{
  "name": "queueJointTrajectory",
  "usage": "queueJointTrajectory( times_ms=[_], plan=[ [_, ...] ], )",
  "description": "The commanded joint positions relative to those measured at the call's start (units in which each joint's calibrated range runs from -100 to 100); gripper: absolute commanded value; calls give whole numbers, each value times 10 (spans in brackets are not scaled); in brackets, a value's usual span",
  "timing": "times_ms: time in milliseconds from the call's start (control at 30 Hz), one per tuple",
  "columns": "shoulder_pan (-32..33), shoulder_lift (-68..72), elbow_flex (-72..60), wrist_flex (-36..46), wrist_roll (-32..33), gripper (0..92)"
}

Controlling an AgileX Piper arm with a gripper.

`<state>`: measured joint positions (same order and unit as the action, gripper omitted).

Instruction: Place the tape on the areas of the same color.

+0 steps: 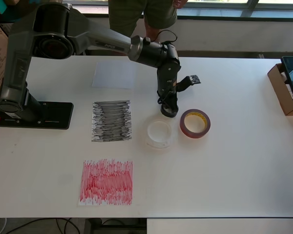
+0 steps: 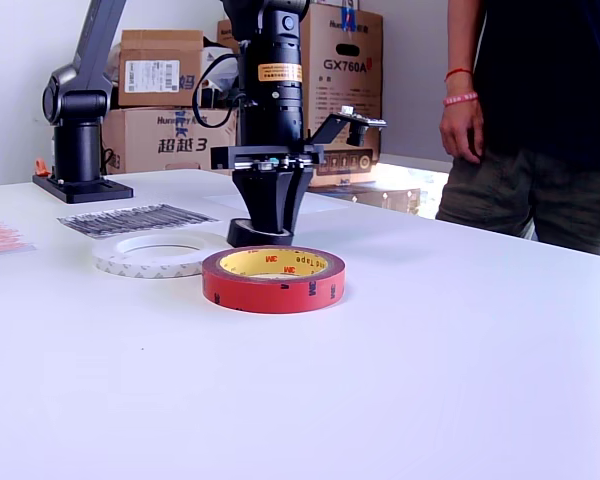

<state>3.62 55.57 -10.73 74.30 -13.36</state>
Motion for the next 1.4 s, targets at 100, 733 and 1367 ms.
queueJointTrajectory(
  times_ms=[100, 733, 1367],
  plan=[
    [13, -138, -12, -2, -1, 0],
    [29, -209, -31, 65, 15, 0],
    [1, -601, 482, -236, -192, 0]
  ],
)
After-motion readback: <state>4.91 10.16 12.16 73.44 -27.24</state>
